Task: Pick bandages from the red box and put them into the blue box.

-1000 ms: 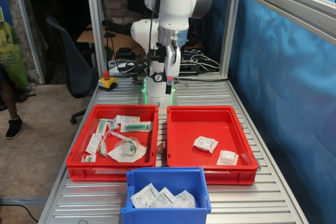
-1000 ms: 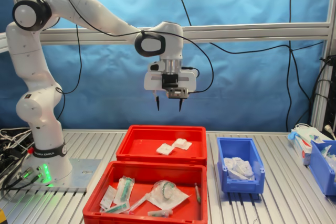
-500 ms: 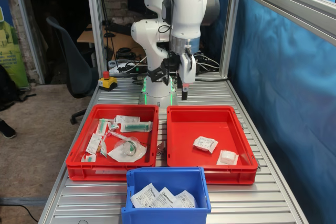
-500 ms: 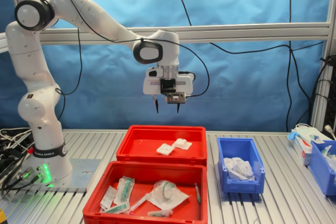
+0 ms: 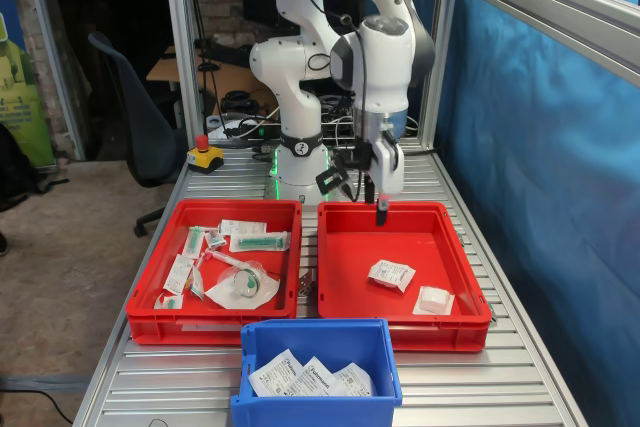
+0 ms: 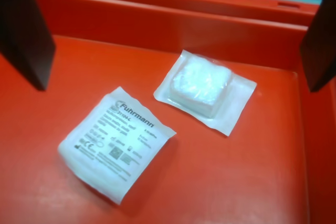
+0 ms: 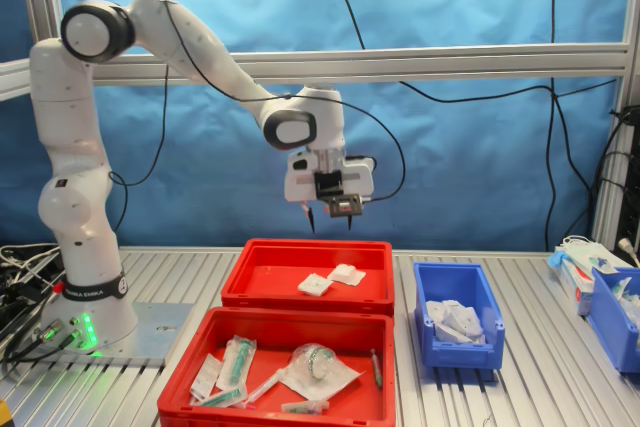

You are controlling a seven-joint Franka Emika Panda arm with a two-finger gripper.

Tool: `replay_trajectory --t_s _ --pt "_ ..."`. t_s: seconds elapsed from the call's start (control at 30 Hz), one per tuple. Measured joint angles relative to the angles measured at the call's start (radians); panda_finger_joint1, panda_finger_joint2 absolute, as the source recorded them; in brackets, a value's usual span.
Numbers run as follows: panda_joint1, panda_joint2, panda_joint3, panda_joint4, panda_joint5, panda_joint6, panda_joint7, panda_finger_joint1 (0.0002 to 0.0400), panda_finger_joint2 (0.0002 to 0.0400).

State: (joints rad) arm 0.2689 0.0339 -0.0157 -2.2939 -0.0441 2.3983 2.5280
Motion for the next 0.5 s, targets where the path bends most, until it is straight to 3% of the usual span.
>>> replay_trajectory --t_s 0.5 --pt "0.071 0.158 0.003 -0.002 0.001 0.101 0.019 0.0400 0.0400"
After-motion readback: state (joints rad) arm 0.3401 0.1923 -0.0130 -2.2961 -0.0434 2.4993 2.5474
